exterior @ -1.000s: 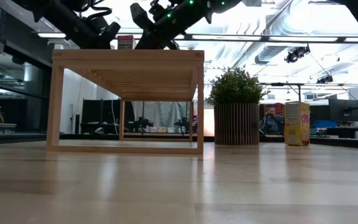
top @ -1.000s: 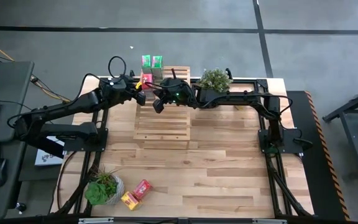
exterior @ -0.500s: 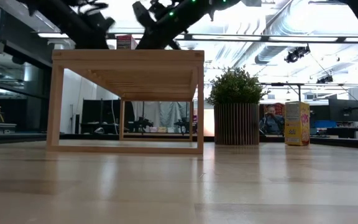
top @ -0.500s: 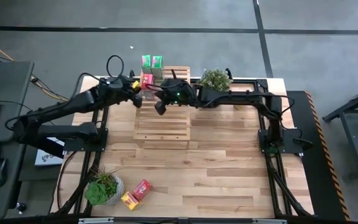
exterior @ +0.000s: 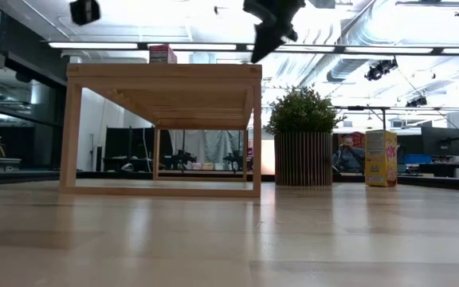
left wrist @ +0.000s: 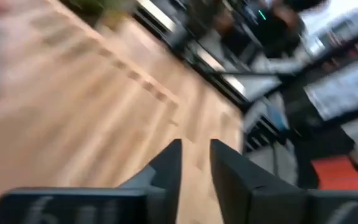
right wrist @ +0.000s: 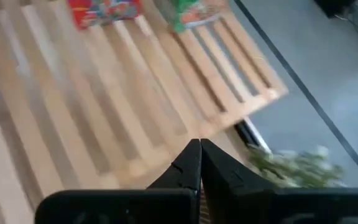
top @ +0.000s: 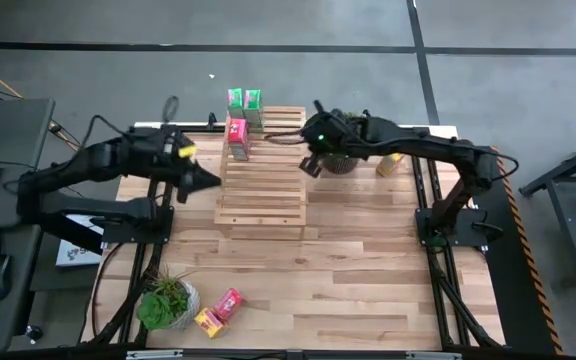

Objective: Stack cereal on shelf
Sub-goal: Put the red cereal box on the shelf aligned with the other red cereal box

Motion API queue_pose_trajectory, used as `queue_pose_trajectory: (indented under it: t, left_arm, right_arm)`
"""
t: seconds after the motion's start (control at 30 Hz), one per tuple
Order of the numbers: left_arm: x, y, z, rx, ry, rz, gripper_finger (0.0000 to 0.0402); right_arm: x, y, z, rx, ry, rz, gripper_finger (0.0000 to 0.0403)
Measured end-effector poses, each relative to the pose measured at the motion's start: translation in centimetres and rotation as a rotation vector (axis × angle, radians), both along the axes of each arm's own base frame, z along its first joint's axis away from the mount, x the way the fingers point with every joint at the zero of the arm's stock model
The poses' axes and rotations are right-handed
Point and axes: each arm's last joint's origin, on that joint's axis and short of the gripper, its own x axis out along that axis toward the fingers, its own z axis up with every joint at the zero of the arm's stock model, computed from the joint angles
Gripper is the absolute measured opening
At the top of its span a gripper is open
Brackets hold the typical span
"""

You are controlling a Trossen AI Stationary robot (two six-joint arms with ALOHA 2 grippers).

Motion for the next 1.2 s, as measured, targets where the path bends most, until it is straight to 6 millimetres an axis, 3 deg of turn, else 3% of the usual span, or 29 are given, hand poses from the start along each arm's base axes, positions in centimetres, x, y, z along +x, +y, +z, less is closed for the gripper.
queue_pose_trajectory:
  t: [0.27,0.4,0.5,0.67,0.93,1.2]
  left_arm:
    - [3.6,-4.3,3.9,-0.063,0.018,-0.316,0.0184]
    - [4.1,-6.2,5.7,-0.163,0.158,-0.416,0.0231]
    - [4.4,-7.9,5.8,-0.215,0.305,-0.445,0.0255]
    - [6.6,-11.5,4.0,-0.284,0.475,-0.431,0.0268]
    - [11.0,-17.4,-1.4,-0.359,0.736,-0.239,0.0269]
    - [13.0,-21.4,-6.8,-0.297,0.880,-0.022,0.0269]
  right_arm:
    - [-2.8,-0.9,2.1,-0.003,-0.022,-0.052,0.0000]
    - [-3.3,-1.2,2.5,-0.007,-0.034,-0.066,0.0000]
    - [-3.5,-1.5,2.4,-0.003,-0.020,-0.076,0.0000]
    - [-3.7,-1.8,2.2,-0.005,0.014,-0.067,0.0000]
    - [-3.8,-1.7,2.1,-0.032,0.087,0.050,0.0000]
    - [-3.9,-1.4,1.9,0.036,0.090,0.133,0.0000]
